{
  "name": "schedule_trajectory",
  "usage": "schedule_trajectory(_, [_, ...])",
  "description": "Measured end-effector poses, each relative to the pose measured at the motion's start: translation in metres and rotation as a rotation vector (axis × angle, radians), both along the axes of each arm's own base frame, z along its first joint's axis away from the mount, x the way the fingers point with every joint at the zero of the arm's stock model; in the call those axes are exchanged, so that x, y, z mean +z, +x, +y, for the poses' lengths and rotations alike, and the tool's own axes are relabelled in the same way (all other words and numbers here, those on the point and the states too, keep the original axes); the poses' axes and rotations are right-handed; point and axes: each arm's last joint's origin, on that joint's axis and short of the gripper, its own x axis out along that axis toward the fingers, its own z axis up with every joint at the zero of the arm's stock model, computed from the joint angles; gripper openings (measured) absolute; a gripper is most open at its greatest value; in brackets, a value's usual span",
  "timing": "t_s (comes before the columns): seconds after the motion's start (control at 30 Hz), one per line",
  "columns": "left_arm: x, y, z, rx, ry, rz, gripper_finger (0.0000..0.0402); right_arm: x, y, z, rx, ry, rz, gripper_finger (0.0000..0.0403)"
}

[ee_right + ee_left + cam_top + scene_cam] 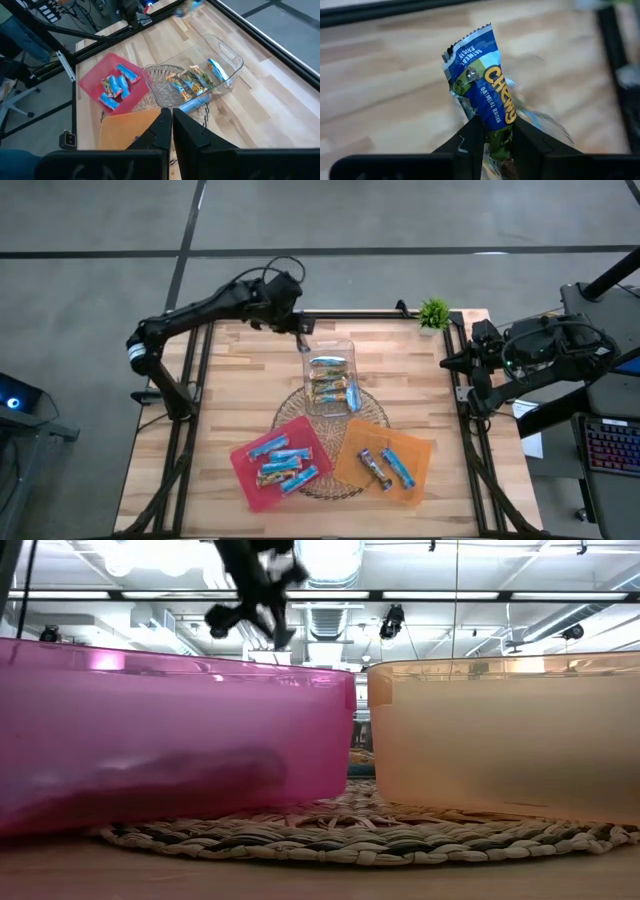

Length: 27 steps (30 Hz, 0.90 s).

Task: Pick and place Granola Bars by type
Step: Put the blue granola bar into the orange bin

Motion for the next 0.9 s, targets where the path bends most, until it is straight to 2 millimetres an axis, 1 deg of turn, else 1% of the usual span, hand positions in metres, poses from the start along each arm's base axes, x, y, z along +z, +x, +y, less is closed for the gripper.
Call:
schedule_trajectory(0.1, [0.017,0.007,-0.028,-0.052,0.021,-0.091,0.0066,0.0,0.0,0.0,0.0,0.0,-0.001,0.0008])
schedule_trajectory(0.33, [0.045,0.028,-0.09,-0.187,0.028,-0.267,0.0066,0.0,0.0,0.0,0.0,0.0,0.0,0.0008])
schedule_trajectory(0.53, [0.055,0.043,-0.134,-0.293,-0.001,-0.417,0.0066,0.0,0.0,0.0,0.0,0.0,0.001,0.0008])
schedule_trajectory(0.7, [0.061,0.047,-0.158,-0.353,-0.02,-0.491,0.0066,0.0,0.0,0.0,-0.001,0.001,0.0,0.0008])
schedule_trajectory(0.9, [0.066,0.049,-0.175,-0.398,-0.047,-0.56,0.0066,0.0,0.0,0.0,-0.003,0.004,0.0,0.0008])
